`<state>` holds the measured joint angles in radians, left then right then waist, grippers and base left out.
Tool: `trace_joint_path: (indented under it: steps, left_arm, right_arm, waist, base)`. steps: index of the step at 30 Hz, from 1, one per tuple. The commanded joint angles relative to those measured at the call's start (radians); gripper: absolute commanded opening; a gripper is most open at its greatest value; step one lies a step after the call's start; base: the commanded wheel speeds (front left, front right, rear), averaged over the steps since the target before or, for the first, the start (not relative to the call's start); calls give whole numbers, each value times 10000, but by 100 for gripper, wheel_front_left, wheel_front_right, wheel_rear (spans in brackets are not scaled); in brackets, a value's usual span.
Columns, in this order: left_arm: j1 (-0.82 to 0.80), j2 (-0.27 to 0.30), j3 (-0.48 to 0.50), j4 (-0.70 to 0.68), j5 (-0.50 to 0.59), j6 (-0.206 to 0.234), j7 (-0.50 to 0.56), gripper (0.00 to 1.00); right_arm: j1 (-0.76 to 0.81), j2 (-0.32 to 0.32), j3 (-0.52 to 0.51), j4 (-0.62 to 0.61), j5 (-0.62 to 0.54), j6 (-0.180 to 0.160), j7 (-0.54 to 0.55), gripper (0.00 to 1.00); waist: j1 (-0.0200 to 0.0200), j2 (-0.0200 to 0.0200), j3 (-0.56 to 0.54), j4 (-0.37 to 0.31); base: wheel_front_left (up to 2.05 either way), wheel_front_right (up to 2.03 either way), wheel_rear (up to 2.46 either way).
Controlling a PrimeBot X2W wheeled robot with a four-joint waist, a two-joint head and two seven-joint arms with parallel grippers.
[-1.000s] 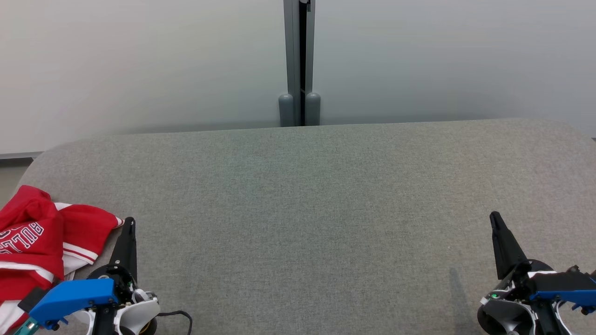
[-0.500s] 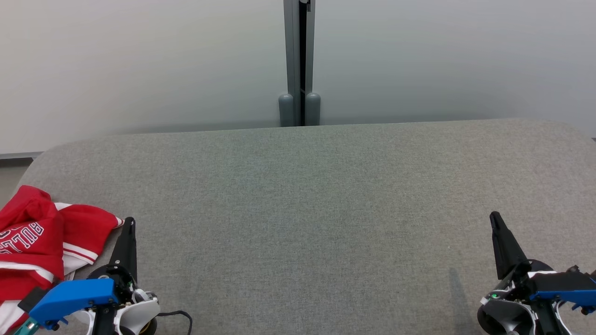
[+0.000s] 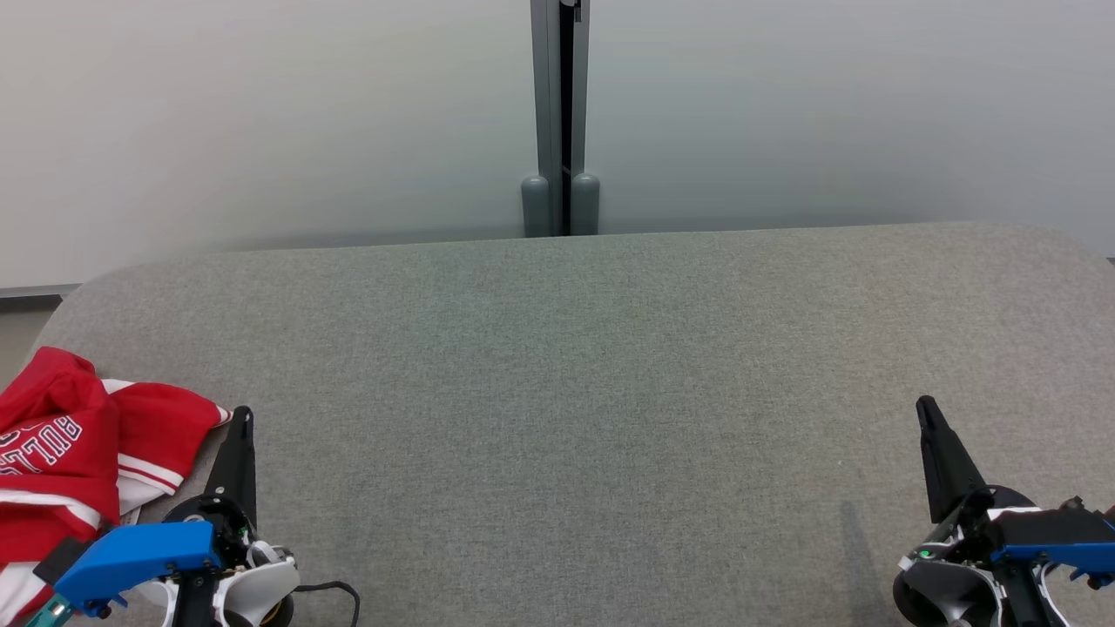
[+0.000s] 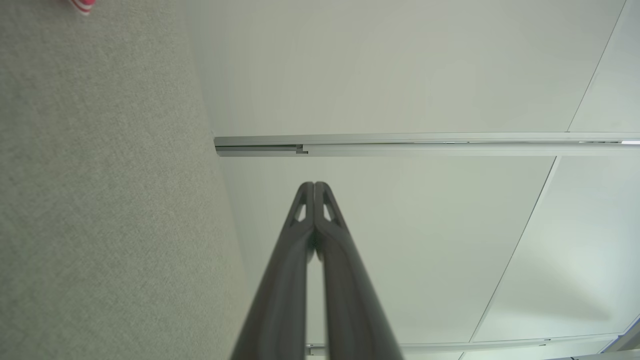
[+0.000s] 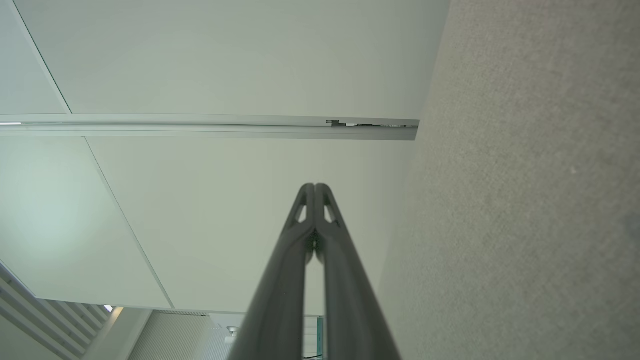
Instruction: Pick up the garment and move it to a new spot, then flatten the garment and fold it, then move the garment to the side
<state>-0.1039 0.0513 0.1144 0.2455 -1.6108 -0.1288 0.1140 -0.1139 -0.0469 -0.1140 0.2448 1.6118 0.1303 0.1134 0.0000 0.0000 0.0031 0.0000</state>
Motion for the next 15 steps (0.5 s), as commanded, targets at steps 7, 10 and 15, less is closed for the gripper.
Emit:
trace_joint_path:
  steps: [7,10,15]
  left_arm:
    - [-82,-21,5,-53,-43,-36,34,0]
    - [-82,-21,5,-53,-43,-36,34,0]
    - [208,-27,-2,245,6,2,-14,100]
  right_arm:
    - [113,-65,7,-32,29,8,44,0]
    - [113,-65,7,-32,29,8,44,0]
    - [79,71,10,252,-3,-19,-7,100]
  waist:
    - [0,0,0,0]
    - [0,0,0,0]
    - [0,0,1,0]
  base:
    - [0,0,0]
    - [0,0,0]
    - [0,0,0]
